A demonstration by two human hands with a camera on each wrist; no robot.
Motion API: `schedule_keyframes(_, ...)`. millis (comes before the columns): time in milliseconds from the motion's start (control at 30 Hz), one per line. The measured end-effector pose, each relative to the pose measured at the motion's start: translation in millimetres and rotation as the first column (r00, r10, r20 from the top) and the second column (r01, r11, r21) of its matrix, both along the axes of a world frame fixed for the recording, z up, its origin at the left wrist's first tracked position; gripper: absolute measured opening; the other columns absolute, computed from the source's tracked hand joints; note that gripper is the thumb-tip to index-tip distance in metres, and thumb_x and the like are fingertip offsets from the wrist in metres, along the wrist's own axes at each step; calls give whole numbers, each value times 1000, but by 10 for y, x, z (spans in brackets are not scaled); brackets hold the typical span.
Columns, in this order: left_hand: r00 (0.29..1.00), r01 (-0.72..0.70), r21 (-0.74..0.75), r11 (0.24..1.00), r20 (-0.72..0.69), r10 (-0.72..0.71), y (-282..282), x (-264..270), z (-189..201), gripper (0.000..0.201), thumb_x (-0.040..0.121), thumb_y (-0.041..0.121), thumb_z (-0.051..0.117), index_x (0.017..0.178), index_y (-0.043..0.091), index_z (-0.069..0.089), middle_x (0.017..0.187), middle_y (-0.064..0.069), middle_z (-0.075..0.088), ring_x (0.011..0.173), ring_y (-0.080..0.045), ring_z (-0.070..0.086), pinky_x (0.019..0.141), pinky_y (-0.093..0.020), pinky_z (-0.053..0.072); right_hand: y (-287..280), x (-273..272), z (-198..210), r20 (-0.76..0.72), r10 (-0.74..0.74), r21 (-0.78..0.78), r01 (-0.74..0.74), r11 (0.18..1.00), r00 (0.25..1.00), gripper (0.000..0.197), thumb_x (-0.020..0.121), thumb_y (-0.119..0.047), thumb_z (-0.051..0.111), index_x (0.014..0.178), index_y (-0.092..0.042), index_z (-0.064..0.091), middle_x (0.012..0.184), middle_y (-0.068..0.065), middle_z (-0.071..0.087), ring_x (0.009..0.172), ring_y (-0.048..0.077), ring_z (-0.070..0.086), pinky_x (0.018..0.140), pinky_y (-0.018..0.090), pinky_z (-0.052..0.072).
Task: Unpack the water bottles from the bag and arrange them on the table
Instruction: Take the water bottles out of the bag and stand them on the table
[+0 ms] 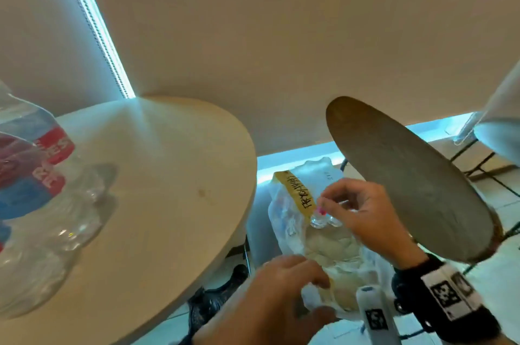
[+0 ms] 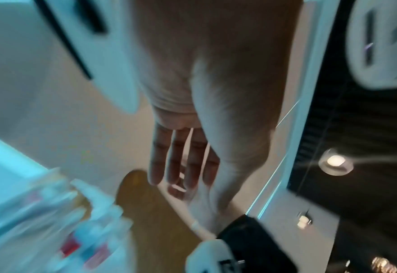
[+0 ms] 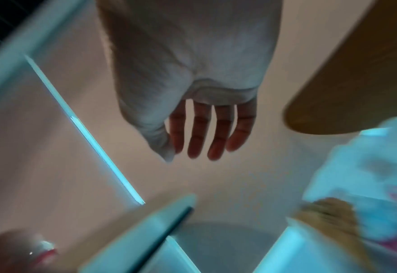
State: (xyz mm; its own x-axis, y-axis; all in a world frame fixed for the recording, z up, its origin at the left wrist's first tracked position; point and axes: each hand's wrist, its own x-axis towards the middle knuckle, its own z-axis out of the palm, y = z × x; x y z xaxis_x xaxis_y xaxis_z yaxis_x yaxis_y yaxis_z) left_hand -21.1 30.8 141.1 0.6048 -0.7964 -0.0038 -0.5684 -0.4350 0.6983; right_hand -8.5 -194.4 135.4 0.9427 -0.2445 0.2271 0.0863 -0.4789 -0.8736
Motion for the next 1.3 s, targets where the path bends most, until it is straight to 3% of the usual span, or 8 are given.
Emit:
schedule_keyframes(200,960,-244,88,966,-117,254,-823,518,-1143,35,90,22,66,125,22,60,125,3,61,116,-13,58,99,-24,49,-398,89,-1159,-394,-125,-77,103,992,911,10,83,-17,78,92,-16,74,87,-4,73,79,8,68,75,27,55)
schedule_keyframes(300,943,-305,141,942,-96,320,-1281,687,-1424,49,92,14,60,139,14,48,140,-5,51,133,-22,46,110,-29,37,-606,236,-1463,-451,-200,-95,175,980,870,28,85,-15,74,113,-11,70,105,1,70,105,18,67,88,24,48)
schedule_keyframes(433,918,-383,174,907,-34,394,-1749,870,-1631,79,89,9,62,155,5,17,159,-10,27,148,-24,26,118,-28,22,-686,491,-1619,-457,-259,-18,283,959,851,39,86,-13,69,124,-12,63,117,1,67,107,18,63,83,21,47)
schedule_keyframes(600,853,-503,66,862,-119,507,-2007,1075,-1862,77,82,24,62,147,23,20,144,-8,47,133,-27,50,103,-49,48,-708,710,-1812,-470,-382,15,440,898,795,63,85,-21,68,142,-16,41,129,8,65,113,29,67,96,44,57)
schedule_keyframes(733,826,-548,0,837,-155,541,-2076,1200,-1902,92,87,34,62,154,38,0,145,-5,51,127,-21,57,102,-46,50,-736,809,-1900,-412,-436,136,527,839,800,57,93,-19,62,145,-23,38,107,7,73,92,23,73,84,39,61)
schedule_keyframes(867,817,-568,-34,823,-143,558,-2105,1295,-1921,93,87,17,67,158,34,10,126,-7,60,104,-17,66,82,-25,51,-799,811,-1958,-335,-434,234,520,821,836,66,95,-23,66,152,-29,34,94,3,74,84,16,72,80,36,62)
schedule_keyframes(1133,755,-649,-49,759,-162,635,-2166,1336,-1932,63,81,54,65,135,43,33,123,3,61,104,-20,66,84,-42,60,-965,810,-1918,-328,-491,27,527,849,807,63,85,-45,75,137,-16,53,81,0,68,77,12,65,59,14,41)
schedule_keyframes(1300,763,-646,-54,761,-68,643,-2161,1290,-1956,56,80,44,69,127,37,38,123,0,60,108,-23,64,90,-44,56,-942,806,-1831,-299,-558,-152,539,828,774,55,84,-52,73,121,-13,64,101,3,71,95,20,68,71,24,46)
